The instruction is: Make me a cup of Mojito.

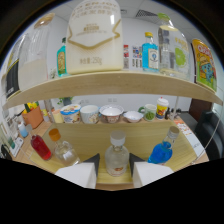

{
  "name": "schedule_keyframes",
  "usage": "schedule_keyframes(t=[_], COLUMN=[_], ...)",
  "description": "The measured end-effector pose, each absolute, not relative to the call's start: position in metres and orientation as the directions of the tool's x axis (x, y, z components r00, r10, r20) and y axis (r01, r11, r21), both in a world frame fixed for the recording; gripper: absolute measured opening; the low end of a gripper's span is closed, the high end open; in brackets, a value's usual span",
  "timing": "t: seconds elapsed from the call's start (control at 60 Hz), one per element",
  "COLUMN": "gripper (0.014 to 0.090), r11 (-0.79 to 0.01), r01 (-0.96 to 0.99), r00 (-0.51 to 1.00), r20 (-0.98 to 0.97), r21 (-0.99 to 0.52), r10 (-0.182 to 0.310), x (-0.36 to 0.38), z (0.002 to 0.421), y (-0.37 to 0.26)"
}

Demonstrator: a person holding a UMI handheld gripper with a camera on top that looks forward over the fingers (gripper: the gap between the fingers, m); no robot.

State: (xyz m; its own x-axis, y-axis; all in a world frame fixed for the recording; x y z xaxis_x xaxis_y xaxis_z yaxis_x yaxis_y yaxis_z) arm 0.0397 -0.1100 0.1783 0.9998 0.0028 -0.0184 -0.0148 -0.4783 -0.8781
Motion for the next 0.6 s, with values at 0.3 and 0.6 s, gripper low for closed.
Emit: schedule_keyframes(t=[0.3,0.6], gripper=[0.0351,0.0344], r11=[-0.477,-0.414], r01=[-0.042,-0.037], r00=[0.999,0.998], r20=[-0.031,-0.014], r21=[-0.878,-0.909], r10=[-0.032,-0.058], x=[0.047,0.07], z=[0.177,0.214], y=[-0.108,-0.154])
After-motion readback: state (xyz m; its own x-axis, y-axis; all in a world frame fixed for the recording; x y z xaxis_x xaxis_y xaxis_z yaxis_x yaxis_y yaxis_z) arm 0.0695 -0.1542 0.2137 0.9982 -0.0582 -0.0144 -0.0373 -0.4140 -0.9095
